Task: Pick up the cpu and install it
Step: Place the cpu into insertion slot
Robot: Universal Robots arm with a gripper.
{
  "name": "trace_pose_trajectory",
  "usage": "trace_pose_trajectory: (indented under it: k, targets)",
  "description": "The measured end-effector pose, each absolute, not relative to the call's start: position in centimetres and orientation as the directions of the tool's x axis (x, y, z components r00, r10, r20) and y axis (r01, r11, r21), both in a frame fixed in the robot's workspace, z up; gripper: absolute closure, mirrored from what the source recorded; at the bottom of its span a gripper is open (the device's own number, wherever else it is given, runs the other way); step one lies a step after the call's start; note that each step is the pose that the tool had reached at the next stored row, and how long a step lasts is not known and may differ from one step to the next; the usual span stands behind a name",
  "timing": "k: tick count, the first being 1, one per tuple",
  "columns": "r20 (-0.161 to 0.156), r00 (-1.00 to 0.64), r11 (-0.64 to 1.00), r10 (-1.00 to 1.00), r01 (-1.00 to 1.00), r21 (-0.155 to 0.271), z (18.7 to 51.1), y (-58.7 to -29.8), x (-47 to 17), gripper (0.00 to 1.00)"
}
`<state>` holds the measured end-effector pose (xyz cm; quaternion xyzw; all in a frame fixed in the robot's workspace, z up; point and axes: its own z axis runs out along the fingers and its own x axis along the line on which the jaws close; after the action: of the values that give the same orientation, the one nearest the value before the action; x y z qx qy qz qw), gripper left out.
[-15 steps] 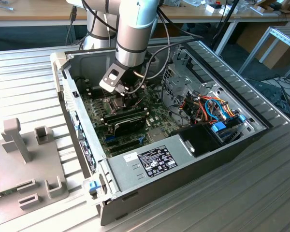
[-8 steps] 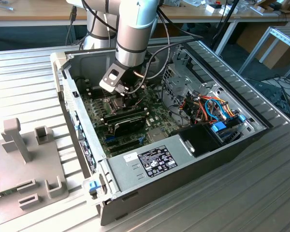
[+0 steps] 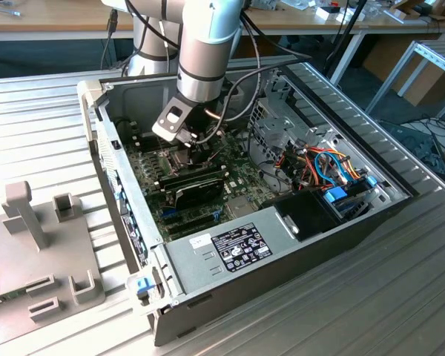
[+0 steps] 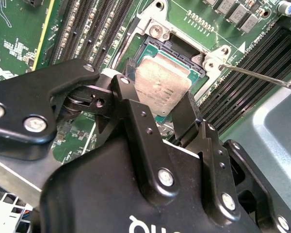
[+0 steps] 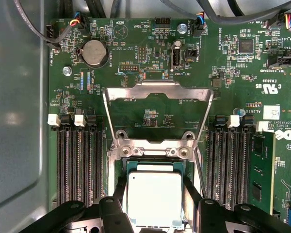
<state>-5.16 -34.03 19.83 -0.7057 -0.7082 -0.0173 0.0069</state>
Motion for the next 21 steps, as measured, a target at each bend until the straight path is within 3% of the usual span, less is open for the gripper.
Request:
trace_pose_trajectory:
  k: [21]
  targets:
    - [0.034, -0.004, 0.003, 0.999, 1.000, 0.015, 19.76, -34.04, -5.26, 0.45]
